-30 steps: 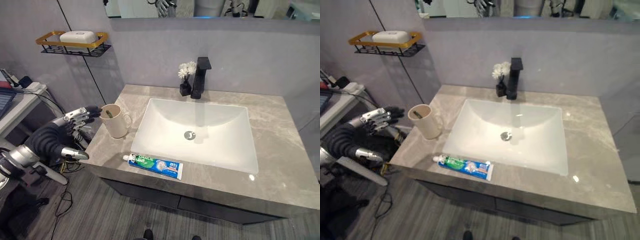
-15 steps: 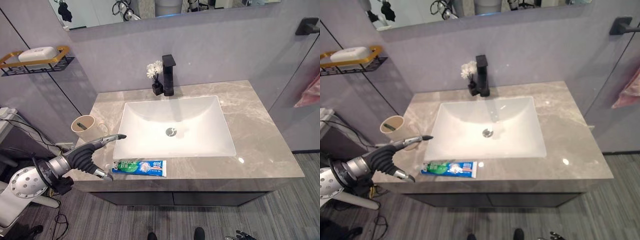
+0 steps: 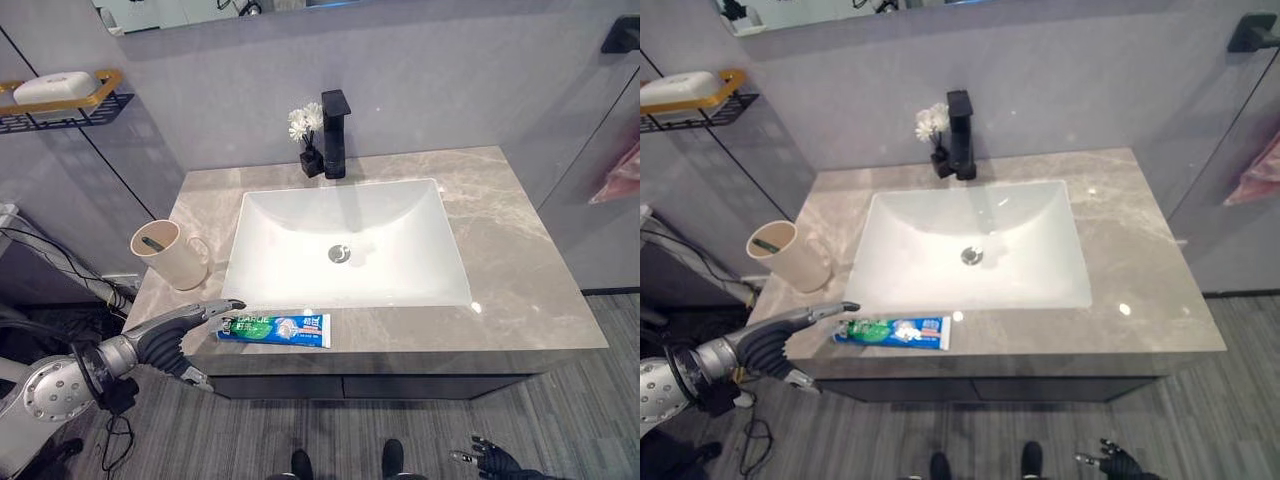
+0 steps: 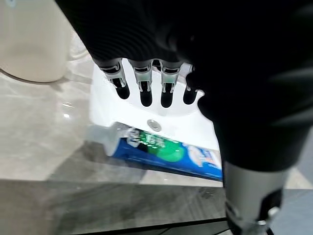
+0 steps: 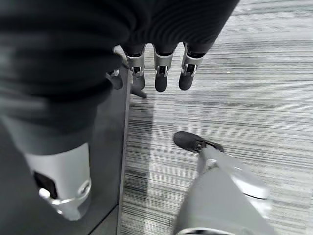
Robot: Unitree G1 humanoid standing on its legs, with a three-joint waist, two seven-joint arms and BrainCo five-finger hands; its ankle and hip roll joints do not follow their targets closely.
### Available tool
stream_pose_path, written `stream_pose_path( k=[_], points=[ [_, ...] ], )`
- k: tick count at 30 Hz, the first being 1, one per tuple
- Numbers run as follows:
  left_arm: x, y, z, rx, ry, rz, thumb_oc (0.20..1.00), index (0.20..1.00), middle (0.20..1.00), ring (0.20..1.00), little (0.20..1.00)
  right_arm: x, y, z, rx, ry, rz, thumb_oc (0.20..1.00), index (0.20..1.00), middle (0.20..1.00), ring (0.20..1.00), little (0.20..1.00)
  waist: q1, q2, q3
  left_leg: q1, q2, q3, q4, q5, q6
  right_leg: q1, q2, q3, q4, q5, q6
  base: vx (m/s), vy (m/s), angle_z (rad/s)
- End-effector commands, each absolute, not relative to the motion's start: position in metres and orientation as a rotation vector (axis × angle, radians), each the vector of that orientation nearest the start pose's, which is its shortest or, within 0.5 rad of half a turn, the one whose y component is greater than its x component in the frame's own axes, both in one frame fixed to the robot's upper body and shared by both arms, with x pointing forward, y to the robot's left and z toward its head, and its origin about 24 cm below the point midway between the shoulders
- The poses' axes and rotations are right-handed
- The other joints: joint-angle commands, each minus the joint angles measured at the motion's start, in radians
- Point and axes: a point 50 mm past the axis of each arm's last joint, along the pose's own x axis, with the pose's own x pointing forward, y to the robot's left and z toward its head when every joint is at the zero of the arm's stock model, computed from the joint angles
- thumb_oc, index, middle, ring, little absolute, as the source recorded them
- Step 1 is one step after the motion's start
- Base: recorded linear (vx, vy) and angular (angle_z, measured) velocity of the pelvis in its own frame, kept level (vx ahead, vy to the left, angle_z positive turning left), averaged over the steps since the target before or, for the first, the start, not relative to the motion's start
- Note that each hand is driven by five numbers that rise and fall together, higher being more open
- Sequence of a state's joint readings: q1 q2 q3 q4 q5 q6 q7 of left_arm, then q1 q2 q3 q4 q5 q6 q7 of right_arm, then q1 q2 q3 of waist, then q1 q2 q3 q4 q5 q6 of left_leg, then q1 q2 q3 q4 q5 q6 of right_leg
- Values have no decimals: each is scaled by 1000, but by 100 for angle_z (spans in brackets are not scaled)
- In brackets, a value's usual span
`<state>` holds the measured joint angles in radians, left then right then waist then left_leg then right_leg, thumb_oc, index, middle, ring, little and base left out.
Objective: Put brush and paste in cup on sink, flatten towel.
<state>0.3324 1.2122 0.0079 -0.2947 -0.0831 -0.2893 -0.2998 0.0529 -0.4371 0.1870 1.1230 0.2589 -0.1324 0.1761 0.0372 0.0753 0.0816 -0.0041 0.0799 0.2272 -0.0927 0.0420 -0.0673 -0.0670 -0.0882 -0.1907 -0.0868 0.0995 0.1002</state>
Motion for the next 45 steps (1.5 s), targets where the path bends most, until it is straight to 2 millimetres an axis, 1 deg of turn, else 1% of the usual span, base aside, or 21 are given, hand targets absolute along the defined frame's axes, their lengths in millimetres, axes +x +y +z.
stream_pose_path(
  k=[1, 3, 6, 8, 14, 16, 17, 21, 31, 32, 34, 37, 45],
  points=[
    [208, 258, 149, 1149, -139, -605, 1000, 1000, 1000, 1000, 1000, 114, -275, -134, -219, 1024, 42, 1000, 1000, 1000, 1000, 1000, -14, -52, 9, -8, 54, -48, 5, 44, -63, -2, -80, 39, 0, 81, 84, -5, -19, 4],
    [209, 259, 146, 1134, -132, -596, 1000, 1000, 1000, 1000, 1000, 112, -275, -135, -224, 1035, 41, 1000, 1000, 1000, 1000, 1000, -14, -54, 10, -10, 53, -52, 5, 45, -63, -1, -80, 34, 0, 80, 83, -2, -6, 8],
    [209, 259, 136, 1029, -116, -565, 1000, 1000, 1000, 1000, 1000, 103, -273, -140, -230, 1078, 50, 1000, 1000, 1000, 1000, 1000, -12, -61, 14, -14, 56, -55, 5, 48, -65, 2, -78, 26, 0, 76, 79, 2, -7, 6],
    [210, 259, 135, 1024, -118, -559, 1000, 1000, 1000, 1000, 1000, 101, -273, -140, -232, 1084, 52, 1000, 1000, 1000, 1000, 1000, -13, -63, 15, -17, 57, -56, 5, 49, -65, 1, -77, 24, 0, 76, 78, -6, -4, 7],
    [214, 260, 131, 1020, -125, -525, 1000, 1000, 1000, 1000, 1000, 101, -269, -142, -225, 1088, 62, 1000, 1000, 1000, 1000, 1000, -16, -75, 20, -33, 60, -56, 5, 51, -67, -15, -75, 29, 0, 81, 78, -5, -2, 2],
    [214, 259, 128, 1001, -121, -522, 1000, 1000, 1000, 1000, 1000, 102, -268, -143, -216, 1087, 58, 1000, 1000, 1000, 1000, 1000, -18, -77, 20, -33, 61, -54, 5, 51, -67, -17, -74, 30, 0, 81, 78, 0, 0, 0],
    [215, 258, 125, 977, -120, -511, 1000, 1000, 1000, 1000, 1000, 101, -267, -143, -180, 1086, 33, 1000, 1000, 1000, 1000, 1000, -19, -79, 19, -34, 61, -49, 5, 49, -67, -21, -74, 33, 0, 82, 79, 0, 0, 0],
    [215, 257, 119, 947, -109, -502, 1000, 1000, 1000, 1000, 1000, 103, -265, -143, -164, 1075, 28, 1000, 1000, 1000, 1000, 1000, -24, -82, 19, -37, 61, -41, 5, 49, -67, -33, -75, 41, 0, 85, 80, 3, 11, -6],
    [218, 252, 111, 929, -102, -515, 1000, 1000, 1000, 1000, 1000, 103, -265, -143, -168, 1070, 31, 1000, 1000, 1000, 1000, 1000, -28, -74, 21, -46, 61, -34, 5, 50, -68, -47, -79, 46, 0, 88, 81, 1, 0, -2],
    [219, 249, 104, 904, -89, -520, 1000, 1000, 1000, 1000, 1000, 104, -264, -143, -169, 1069, 36, 1000, 1000, 1000, 1000, 1000, -31, -72, 22, -47, 60, -34, 5, 49, -68, -48, -80, 46, 0, 88, 81, 0, 0, 0],
    [220, 246, 96, 886, -74, -532, 1000, 1000, 1000, 1000, 1000, 105, -263, -142, -174, 1062, 41, 1000, 1000, 1000, 1000, 1000, -32, -67, 21, -44, 60, -32, 5, 48, -67, -46, -81, 48, 0, 86, 79, 0, 0, 0],
    [218, 244, 92, 879, -61, -543, 1000, 1000, 1000, 1000, 1000, 106, -263, -142, -181, 1057, 47, 1000, 1000, 1000, 1000, 1000, -33, -63, 19, -41, 61, -31, 5, 47, -67, -44, -81, 48, 0, 84, 79, 0, 0, 0],
    [218, 244, 88, 902, -49, -553, 1000, 1000, 1000, 1000, 1000, 107, -266, -141, -193, 1056, 34, 1000, 1000, 1000, 1000, 1000, -34, -57, 18, -40, 62, -32, 5, 45, -68, -41, -80, 46, 0, 80, 79, 0, 0, 0]
  ],
)
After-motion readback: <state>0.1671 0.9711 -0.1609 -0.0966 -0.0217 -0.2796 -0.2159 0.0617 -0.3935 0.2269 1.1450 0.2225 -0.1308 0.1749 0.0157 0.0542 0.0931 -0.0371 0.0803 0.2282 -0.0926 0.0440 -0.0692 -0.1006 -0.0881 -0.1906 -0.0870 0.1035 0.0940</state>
